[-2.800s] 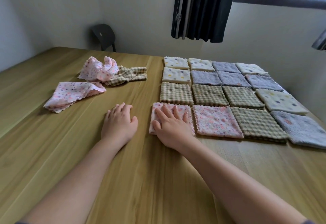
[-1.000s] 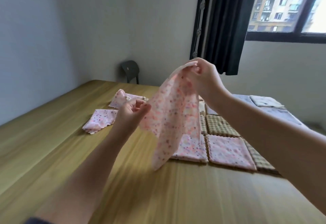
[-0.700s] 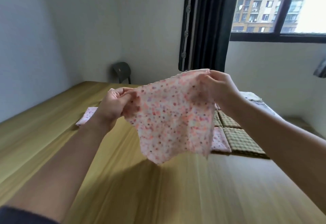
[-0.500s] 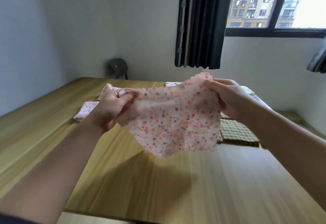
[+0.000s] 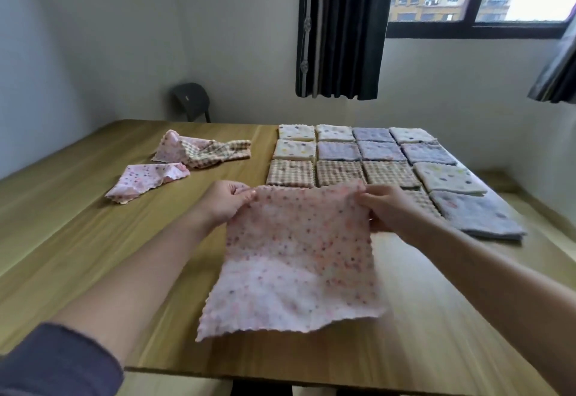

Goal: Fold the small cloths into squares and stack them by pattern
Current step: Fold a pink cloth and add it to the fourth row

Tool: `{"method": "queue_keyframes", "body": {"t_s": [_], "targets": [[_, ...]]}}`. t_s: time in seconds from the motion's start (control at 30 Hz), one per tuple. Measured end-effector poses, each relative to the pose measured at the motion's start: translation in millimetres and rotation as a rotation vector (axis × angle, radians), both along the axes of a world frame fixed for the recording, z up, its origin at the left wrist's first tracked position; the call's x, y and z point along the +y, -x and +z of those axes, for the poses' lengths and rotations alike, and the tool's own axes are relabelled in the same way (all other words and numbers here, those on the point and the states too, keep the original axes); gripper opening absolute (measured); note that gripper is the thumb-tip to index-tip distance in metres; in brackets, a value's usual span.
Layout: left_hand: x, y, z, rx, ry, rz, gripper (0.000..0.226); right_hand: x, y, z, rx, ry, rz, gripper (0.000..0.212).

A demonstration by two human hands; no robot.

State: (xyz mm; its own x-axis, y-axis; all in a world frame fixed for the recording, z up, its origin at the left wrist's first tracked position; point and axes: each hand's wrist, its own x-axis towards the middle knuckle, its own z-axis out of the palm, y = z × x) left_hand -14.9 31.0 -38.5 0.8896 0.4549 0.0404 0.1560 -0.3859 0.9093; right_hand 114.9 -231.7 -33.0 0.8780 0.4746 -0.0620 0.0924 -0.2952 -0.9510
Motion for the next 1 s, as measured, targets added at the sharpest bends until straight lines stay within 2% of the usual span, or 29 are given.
{"method": "queue_keyframes", "body": {"t_s": [0.13, 0.27, 0.47, 0.73, 0.83, 1.0], "targets": [[-6, 3, -12, -0.032, -0.032, 0.008, 0.016, -5, 0, -24, -0.158, -0.001, 0.008, 0.024], [-4, 13, -13, -0.092, -0.100, -0.038, 0.020, -11, 4, -31, -0.291, -0.042, 0.064, 0.032], [-2, 55, -10, -0.188, -0.164, -0.183, 0.032, -32, 33, -33, -0.529, -0.027, 0.204, 0.024], [-9, 107, -51, -0.286, -0.474, -0.450, 0.030, -59, 61, -60, -0.807, 0.053, 0.379, 0.036], [-13, 117, -56, -0.311, -0.530, -0.488, 0.025, -62, 65, -66, -0.843, 0.080, 0.430, 0.038], [-12, 125, -62, -0.265, -0.682, -0.588, 0.030, -65, 69, -68, -0.814, 0.123, 0.554, 0.041]]}}
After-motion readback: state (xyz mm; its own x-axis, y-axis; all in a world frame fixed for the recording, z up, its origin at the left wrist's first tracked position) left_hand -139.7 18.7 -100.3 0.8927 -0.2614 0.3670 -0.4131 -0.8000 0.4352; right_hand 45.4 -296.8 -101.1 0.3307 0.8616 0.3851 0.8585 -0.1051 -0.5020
